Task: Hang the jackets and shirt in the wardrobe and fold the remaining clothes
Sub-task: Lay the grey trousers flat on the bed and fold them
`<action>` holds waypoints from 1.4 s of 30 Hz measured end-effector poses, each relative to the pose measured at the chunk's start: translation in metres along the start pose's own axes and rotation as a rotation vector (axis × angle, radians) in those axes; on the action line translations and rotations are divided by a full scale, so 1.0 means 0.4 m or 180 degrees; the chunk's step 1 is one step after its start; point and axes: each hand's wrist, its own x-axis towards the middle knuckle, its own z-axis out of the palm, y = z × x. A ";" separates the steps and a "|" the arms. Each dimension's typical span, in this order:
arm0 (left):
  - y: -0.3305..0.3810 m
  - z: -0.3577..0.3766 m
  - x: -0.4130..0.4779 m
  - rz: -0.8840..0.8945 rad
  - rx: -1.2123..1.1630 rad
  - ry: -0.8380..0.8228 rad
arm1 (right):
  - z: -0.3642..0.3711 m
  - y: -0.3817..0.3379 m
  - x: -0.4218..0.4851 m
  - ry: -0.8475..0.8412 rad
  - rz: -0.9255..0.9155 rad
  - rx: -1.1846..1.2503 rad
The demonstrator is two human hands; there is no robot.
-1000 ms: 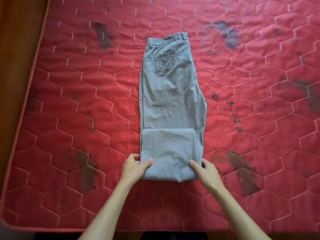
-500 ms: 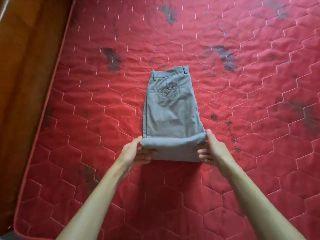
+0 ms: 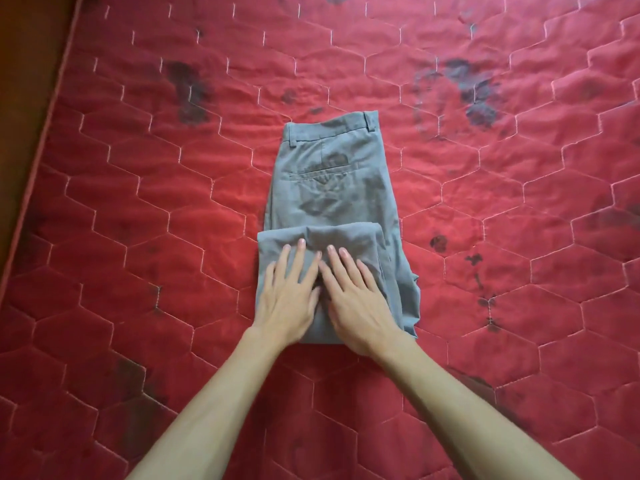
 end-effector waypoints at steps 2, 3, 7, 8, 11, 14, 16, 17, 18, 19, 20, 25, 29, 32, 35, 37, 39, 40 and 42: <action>-0.009 0.025 0.010 0.0068 0.0062 -0.0159 | 0.034 0.032 0.009 -0.0142 -0.0016 -0.0126; -0.014 0.033 0.011 0.0084 0.0055 -0.0200 | 0.045 0.049 0.006 -0.0171 -0.0009 -0.0181; -0.033 0.043 -0.003 -0.0177 -0.0293 0.0027 | 0.051 0.081 -0.030 0.0032 0.0423 -0.0159; -0.033 0.046 -0.016 -0.0342 -0.0459 0.0248 | 0.049 0.081 -0.043 0.0091 0.0614 -0.0068; -0.009 0.050 -0.052 -0.1384 -0.1540 0.0932 | 0.041 0.076 -0.079 0.0261 0.1303 0.0328; 0.008 0.042 -0.077 -0.2547 -0.2398 0.0871 | 0.027 0.069 -0.103 0.0594 0.1712 0.0609; 0.003 0.040 -0.097 -0.2607 -0.2320 0.0646 | 0.014 0.064 -0.112 0.0737 0.2013 0.0844; -0.002 0.038 -0.109 -0.2564 -0.2338 0.0570 | 0.009 0.061 -0.117 0.0736 0.2179 0.1038; -0.007 0.035 -0.118 -0.2539 -0.2430 0.0487 | 0.001 0.058 -0.122 0.0713 0.2338 0.1236; -0.012 0.032 -0.127 -0.2539 -0.2533 0.0366 | -0.006 0.056 -0.131 0.0682 0.2493 0.1409; -0.018 0.029 -0.137 -0.2551 -0.2591 0.0194 | -0.015 0.052 -0.142 0.0582 0.2657 0.1549; -0.026 0.022 -0.232 -0.2561 -0.2774 -0.0787 | -0.042 0.035 -0.214 -0.0300 0.3055 0.1743; -0.020 0.001 -0.373 -0.2487 -0.2955 -0.1132 | -0.090 0.011 -0.331 -0.0845 0.3030 0.1381; -0.027 -0.023 -0.466 -0.2374 -0.3346 -0.1398 | -0.139 -0.009 -0.427 -0.1005 0.2996 0.1886; -0.034 -0.099 -0.495 -0.1941 -0.3642 -0.1171 | -0.199 -0.021 -0.466 -0.1000 0.2708 0.2378; -0.046 -0.154 -0.469 -0.1963 -0.4052 -0.1054 | -0.241 -0.012 -0.442 -0.0953 0.2478 0.2576; -0.055 -0.182 -0.427 -0.2178 -0.4309 -0.0936 | -0.281 -0.007 -0.388 -0.0763 0.2305 0.2771; -0.056 -0.192 -0.400 -0.2297 -0.4388 -0.0846 | -0.297 -0.003 -0.355 -0.0635 0.2328 0.2808; -0.054 -0.201 -0.337 -0.2436 -0.4469 -0.0618 | -0.315 0.006 -0.285 -0.0360 0.2442 0.2954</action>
